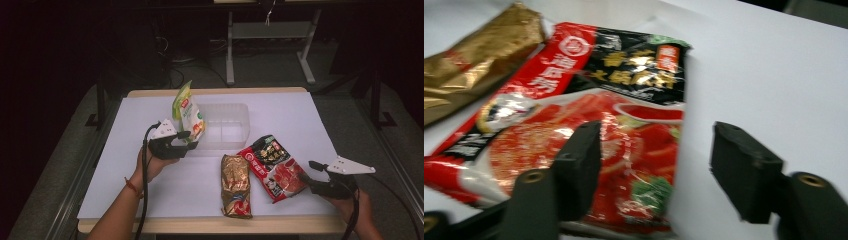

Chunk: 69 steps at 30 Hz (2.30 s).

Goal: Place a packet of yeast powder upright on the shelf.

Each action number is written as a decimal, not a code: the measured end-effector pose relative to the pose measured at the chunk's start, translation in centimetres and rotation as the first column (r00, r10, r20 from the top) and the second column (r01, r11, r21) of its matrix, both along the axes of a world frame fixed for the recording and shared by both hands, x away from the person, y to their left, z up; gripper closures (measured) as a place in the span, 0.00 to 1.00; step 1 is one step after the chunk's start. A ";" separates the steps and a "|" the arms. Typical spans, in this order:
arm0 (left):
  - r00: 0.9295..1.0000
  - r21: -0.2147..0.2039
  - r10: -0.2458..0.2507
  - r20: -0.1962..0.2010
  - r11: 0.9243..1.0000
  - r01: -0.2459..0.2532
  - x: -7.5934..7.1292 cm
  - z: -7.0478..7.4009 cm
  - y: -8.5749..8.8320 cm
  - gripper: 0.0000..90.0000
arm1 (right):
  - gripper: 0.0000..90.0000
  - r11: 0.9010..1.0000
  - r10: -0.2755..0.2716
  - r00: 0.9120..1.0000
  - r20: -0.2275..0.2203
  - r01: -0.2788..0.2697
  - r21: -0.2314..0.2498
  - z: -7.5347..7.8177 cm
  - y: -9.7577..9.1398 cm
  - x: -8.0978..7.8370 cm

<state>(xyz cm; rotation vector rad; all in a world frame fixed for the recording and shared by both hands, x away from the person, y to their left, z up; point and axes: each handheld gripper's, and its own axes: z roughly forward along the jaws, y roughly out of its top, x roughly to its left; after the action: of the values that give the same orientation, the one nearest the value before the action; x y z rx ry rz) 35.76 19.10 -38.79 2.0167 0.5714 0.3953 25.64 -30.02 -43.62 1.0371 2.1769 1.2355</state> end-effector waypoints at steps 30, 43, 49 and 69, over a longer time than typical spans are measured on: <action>0.982 -0.024 -0.131 -0.138 0.991 0.129 -2.0 -3.2 -2.5 0.41 | 0.41 0.983 0.180 0.982 -0.064 -0.178 0.043 2.5 6.3 -2.3; 0.952 -0.017 -0.184 -0.243 0.982 0.186 -0.5 -4.3 -6.1 0.34 | 0.47 0.960 0.279 0.942 -0.186 -0.278 0.036 2.0 11.7 -2.9; 0.939 -0.017 -0.158 -0.306 0.987 0.161 0.7 -5.1 -7.3 0.30 | 0.44 0.960 0.279 0.941 -0.194 -0.270 0.073 0.7 13.2 -3.2; 0.886 -0.098 -0.296 -0.356 0.955 0.280 0.6 -6.5 -10.2 0.30 | 0.59 0.954 0.294 0.924 -0.243 -0.298 0.019 -0.8 14.7 -2.9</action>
<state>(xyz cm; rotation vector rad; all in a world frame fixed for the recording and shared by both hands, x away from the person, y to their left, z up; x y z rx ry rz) 36.37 8.91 -45.30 2.1050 0.4878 -0.1811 22.75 -15.29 -44.39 0.9161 2.6080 1.2679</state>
